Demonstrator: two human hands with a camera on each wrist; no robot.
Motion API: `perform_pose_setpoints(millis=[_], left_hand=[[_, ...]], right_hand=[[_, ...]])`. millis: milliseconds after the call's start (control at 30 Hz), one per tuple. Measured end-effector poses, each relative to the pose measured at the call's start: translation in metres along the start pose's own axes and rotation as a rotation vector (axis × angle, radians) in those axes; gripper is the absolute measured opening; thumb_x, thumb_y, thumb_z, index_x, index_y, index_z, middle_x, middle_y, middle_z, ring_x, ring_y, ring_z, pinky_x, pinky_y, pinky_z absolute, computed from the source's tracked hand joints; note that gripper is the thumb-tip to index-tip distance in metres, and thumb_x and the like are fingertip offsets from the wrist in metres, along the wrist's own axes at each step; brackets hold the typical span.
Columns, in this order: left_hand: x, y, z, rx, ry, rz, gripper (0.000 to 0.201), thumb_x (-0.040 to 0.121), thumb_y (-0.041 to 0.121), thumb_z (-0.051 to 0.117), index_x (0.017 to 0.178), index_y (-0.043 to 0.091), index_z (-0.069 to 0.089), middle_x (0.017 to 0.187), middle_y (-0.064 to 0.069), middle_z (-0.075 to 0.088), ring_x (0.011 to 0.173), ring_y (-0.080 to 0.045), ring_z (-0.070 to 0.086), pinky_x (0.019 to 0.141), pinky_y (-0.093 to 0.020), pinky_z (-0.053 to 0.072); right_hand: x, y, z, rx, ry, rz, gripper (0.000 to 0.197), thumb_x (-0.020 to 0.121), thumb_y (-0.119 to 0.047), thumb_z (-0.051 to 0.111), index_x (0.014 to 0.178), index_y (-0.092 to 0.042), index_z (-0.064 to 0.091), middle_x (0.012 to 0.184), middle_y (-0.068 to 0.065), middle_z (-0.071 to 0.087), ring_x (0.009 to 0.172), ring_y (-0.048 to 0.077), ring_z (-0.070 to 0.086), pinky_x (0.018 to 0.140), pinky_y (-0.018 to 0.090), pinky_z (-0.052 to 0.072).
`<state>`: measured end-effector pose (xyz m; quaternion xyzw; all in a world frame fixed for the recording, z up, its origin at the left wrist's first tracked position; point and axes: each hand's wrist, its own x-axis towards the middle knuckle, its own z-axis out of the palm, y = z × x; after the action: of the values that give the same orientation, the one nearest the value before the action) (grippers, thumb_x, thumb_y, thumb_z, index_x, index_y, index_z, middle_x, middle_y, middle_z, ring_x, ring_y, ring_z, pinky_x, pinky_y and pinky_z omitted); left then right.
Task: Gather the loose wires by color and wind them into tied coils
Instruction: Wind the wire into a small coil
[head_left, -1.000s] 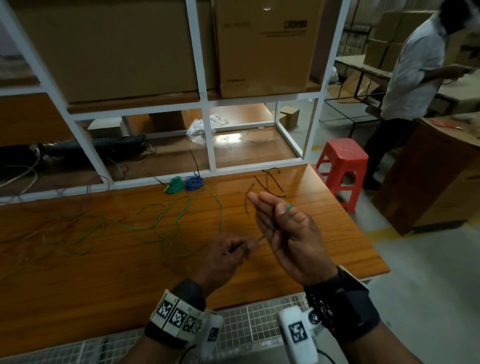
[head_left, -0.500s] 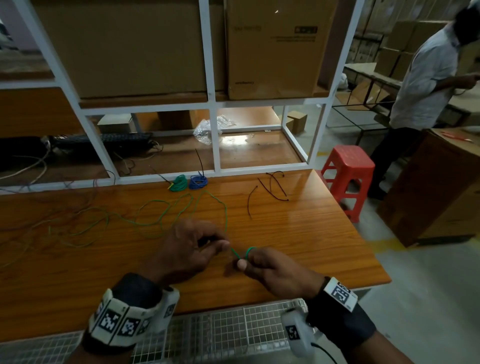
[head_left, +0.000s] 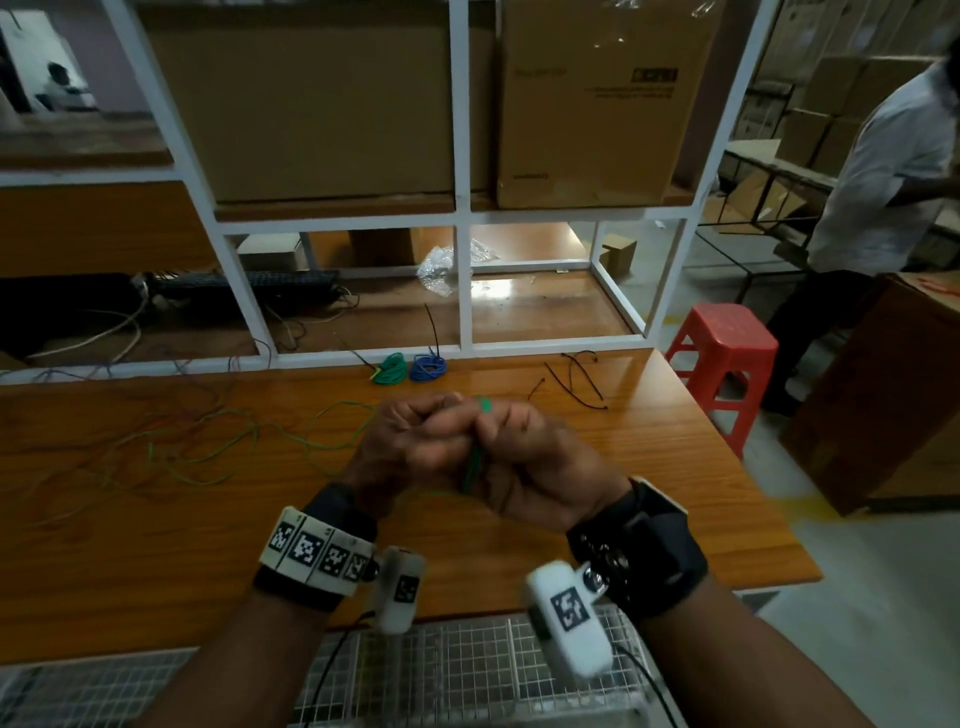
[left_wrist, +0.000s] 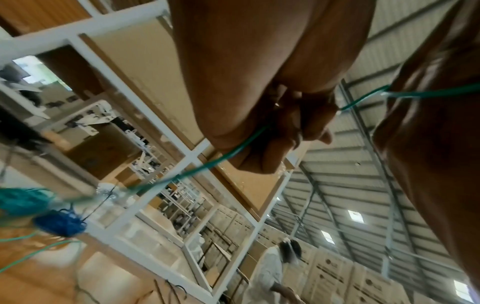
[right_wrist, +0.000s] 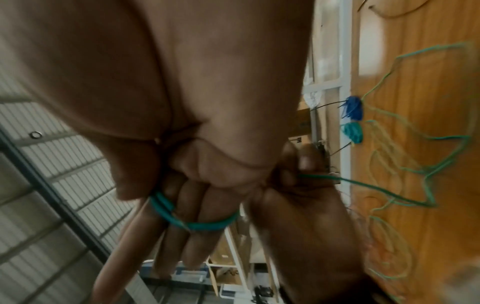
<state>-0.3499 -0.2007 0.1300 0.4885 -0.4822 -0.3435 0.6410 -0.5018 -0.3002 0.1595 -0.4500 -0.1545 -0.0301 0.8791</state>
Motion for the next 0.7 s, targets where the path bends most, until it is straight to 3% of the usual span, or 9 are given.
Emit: perform_pose_setpoints(millis=[167,233,300,367,433,500,567,633,700], left_hand=[[-0.023,-0.029,-0.015,0.19,0.196,-0.054,0.031,0.093,0.042,0.065,0.091,0.013,0.078,0.06,0.007,0.054,0.052,-0.019,0.041,0.049,-0.028,0.036],[-0.033,-0.043,-0.019,0.407,0.207,-0.092,0.045,0.087,0.066,0.059,0.093,0.026,0.079,0.064,0.003,0.056,0.056,-0.019,0.045,0.051,-0.032,0.035],[-0.045,-0.055,-0.026,0.597,0.185,-0.13,0.046,0.083,0.078,0.052,0.091,0.039,0.076,0.07,0.005,0.064,0.061,-0.017,0.057,0.054,-0.038,0.044],[-0.056,-0.06,-0.033,0.643,0.195,-0.161,0.032,0.088,0.065,0.06,0.085,0.037,0.076,0.069,0.012,0.066,0.064,-0.008,0.061,0.058,-0.036,0.047],[-0.064,-0.053,-0.035,0.684,0.205,-0.159,0.02,0.092,0.048,0.066,0.086,0.032,0.077,0.073,0.013,0.07,0.068,-0.005,0.065,0.06,-0.03,0.048],[-0.067,-0.038,-0.037,0.755,0.178,-0.094,0.021,0.09,0.046,0.066,0.088,0.028,0.077,0.075,0.013,0.07,0.07,-0.005,0.065,0.058,-0.023,0.047],[-0.063,-0.021,-0.042,0.815,0.151,0.025,0.023,0.088,0.046,0.064,0.088,0.026,0.076,0.073,0.015,0.068,0.066,-0.003,0.061,0.054,-0.015,0.043],[-0.051,-0.002,-0.048,0.882,0.095,0.146,0.026,0.089,0.048,0.059,0.091,0.027,0.075,0.074,0.014,0.067,0.064,-0.005,0.059,0.053,-0.02,0.045],[-0.037,0.013,-0.054,0.941,0.042,0.245,0.03,0.09,0.048,0.056,0.091,0.023,0.073,0.076,0.009,0.065,0.064,-0.007,0.057,0.052,-0.025,0.046]], right_hand=[[0.041,-0.011,-0.015,0.181,0.29,-0.27,0.043,0.11,-0.017,0.03,0.146,0.0,0.047,0.151,0.02,0.053,0.144,0.028,0.048,0.124,0.041,0.031],[0.046,-0.006,-0.025,0.209,0.451,-0.319,0.045,0.113,-0.019,0.025,0.15,-0.003,0.043,0.151,0.015,0.055,0.144,0.025,0.049,0.123,0.039,0.034],[0.042,-0.001,-0.037,0.038,0.643,-0.327,0.044,0.113,-0.023,0.027,0.148,-0.005,0.046,0.145,0.009,0.062,0.142,0.027,0.051,0.125,0.043,0.031],[0.033,0.005,-0.047,-0.3,0.812,-0.273,0.038,0.113,-0.026,0.034,0.136,-0.01,0.058,0.134,0.002,0.07,0.14,0.03,0.051,0.125,0.052,0.029],[0.02,0.014,-0.057,-0.702,0.907,-0.199,0.03,0.111,-0.027,0.041,0.123,-0.017,0.067,0.123,-0.003,0.075,0.129,0.015,0.061,0.119,0.05,0.038],[0.007,0.026,-0.07,-1.115,0.878,-0.031,0.03,0.111,-0.03,0.044,0.119,-0.019,0.07,0.121,-0.008,0.073,0.122,0.006,0.061,0.111,0.048,0.047],[-0.005,0.038,-0.078,-1.336,0.693,0.186,0.035,0.11,-0.037,0.042,0.119,-0.018,0.071,0.12,-0.001,0.072,0.118,0.017,0.063,0.103,0.054,0.049],[-0.013,0.047,-0.076,-1.308,0.508,0.297,0.041,0.108,-0.048,0.041,0.12,-0.021,0.07,0.119,0.008,0.072,0.115,0.029,0.065,0.099,0.059,0.05],[-0.019,0.05,-0.065,-1.184,0.347,0.336,0.042,0.109,-0.048,0.041,0.124,-0.023,0.071,0.125,0.003,0.072,0.12,0.024,0.065,0.104,0.055,0.049]])
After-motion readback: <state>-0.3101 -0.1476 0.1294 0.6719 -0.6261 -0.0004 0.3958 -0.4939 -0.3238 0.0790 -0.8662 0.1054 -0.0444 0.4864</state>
